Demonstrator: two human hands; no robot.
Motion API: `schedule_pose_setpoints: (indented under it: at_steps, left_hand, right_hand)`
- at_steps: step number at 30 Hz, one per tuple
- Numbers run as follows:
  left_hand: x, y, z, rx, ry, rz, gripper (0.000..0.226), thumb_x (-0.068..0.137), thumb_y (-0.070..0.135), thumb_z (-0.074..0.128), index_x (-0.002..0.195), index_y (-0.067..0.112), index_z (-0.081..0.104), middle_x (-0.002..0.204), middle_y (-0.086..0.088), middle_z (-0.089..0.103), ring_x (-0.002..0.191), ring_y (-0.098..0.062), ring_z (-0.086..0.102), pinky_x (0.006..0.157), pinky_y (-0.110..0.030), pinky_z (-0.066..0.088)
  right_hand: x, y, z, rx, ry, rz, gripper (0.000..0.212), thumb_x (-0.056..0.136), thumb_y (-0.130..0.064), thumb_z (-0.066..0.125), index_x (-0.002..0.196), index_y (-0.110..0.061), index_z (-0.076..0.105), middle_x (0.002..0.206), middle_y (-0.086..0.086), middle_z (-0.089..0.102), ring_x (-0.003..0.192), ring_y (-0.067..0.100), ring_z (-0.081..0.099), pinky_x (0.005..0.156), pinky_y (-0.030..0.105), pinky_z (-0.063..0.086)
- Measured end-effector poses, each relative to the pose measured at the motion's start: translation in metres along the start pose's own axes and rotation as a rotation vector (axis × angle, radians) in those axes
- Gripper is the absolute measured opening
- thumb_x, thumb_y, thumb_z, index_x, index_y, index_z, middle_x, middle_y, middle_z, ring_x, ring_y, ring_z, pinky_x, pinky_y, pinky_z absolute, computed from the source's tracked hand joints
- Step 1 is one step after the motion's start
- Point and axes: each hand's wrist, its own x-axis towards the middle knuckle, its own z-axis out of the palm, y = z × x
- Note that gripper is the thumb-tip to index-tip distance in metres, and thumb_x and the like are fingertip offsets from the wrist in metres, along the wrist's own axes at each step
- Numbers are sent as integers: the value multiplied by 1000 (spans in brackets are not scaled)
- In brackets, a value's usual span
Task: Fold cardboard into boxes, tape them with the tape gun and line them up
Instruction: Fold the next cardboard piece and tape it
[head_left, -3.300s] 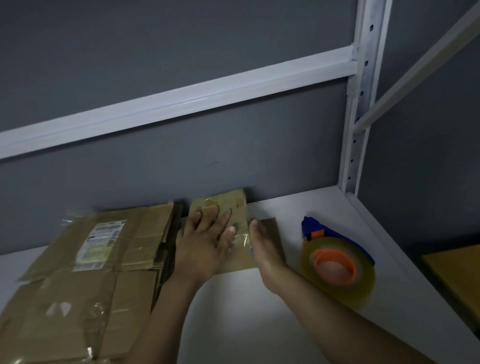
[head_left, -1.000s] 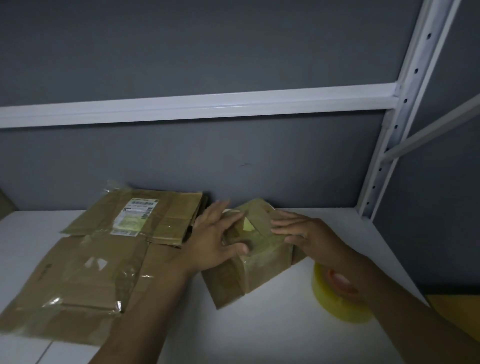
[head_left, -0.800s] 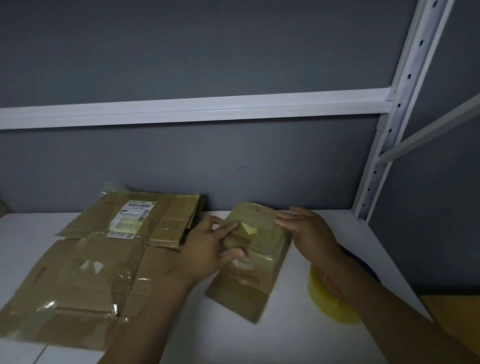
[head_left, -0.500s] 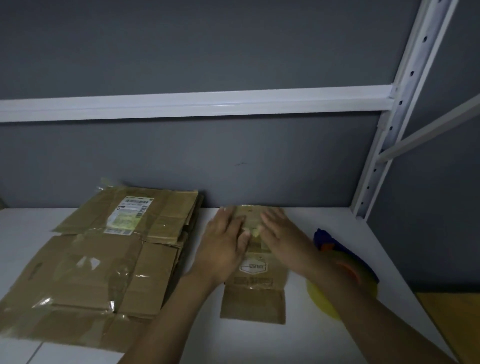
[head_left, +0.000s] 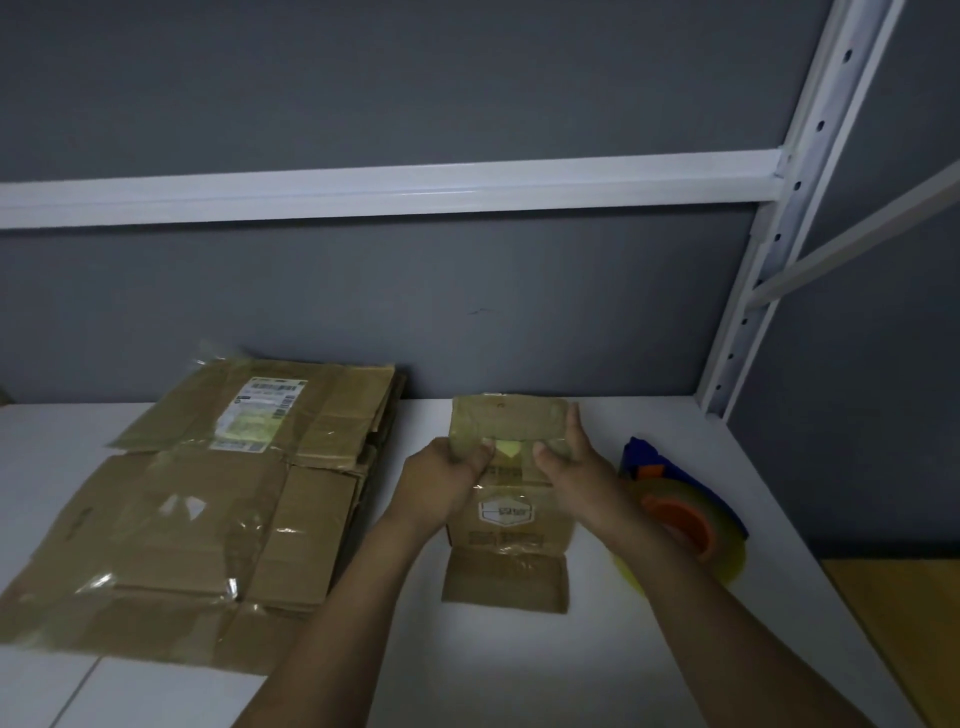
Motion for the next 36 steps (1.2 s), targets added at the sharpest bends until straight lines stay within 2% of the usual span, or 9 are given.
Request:
schedule_pose_setpoints:
  at_steps: [4,8,14,17,20,24,27,32,36]
  left_hand:
    - [-9,0,-2,90,23,-55,61,82,73,47,81,16,69,78,1,70,77,-17,66,65,-28,50]
    - [-39,-3,-3,22,165,172,38,88,60,54,104,28,67,85,16,69,84,-2,65,66,-14,47]
    - [-63,3,-10,-350,125,556,67,77,48,64,139,33,45,118,13,65,108,-2,61,84,-21,52]
    - [-62,10,-15,-341,171,493,65,73,52,65,134,32,50,120,12,61,111,-3,59,87,-30,53]
    - [-57,9,-14,-306,272,378,46,81,62,58,121,39,59,113,5,65,103,-8,63,82,-34,56]
    - [-60,-3,-6,-365,297,345,24,86,12,69,106,26,66,93,8,73,82,-7,70,63,-29,59]
    - [-65,-20,2,-346,242,293,33,80,-5,68,94,24,69,87,11,74,81,-7,71,63,-21,55]
    - [-76,-46,-2,-405,206,251,11,86,39,64,92,30,70,102,3,72,96,-7,68,79,-20,51]
    - [-81,-23,-24,-778,103,-6,64,84,61,37,90,6,69,95,-5,75,93,-18,71,83,-31,54]
  right_hand:
    - [-10,4,-1,91,-24,99,55,98,-51,39,146,-27,29,117,-2,63,91,12,62,78,31,53]
    - [-26,4,-7,50,26,-17,37,96,-48,46,119,-21,56,98,-6,66,87,10,64,75,30,55]
    - [-32,-24,-19,346,353,-27,57,87,-66,42,103,-13,58,88,0,65,75,13,62,48,19,43]
    - [-32,-27,-17,404,393,-158,38,92,-46,54,91,-9,58,78,-2,63,68,13,61,40,10,38]
    - [-31,-11,-7,358,264,-236,18,91,-25,62,102,-11,65,89,-1,72,80,15,70,56,20,52]
    - [-35,8,3,317,146,-187,51,85,-1,66,128,-21,47,106,-7,68,92,9,68,75,33,59]
    - [-41,15,3,241,70,-189,62,88,3,60,134,-32,39,93,-11,65,83,2,67,66,22,57]
    - [-53,17,-14,277,82,-147,35,94,-2,51,95,-35,64,96,-13,66,90,1,61,68,11,46]
    - [-44,0,-28,421,110,37,20,98,-20,50,85,-17,65,100,6,70,94,21,65,76,29,51]
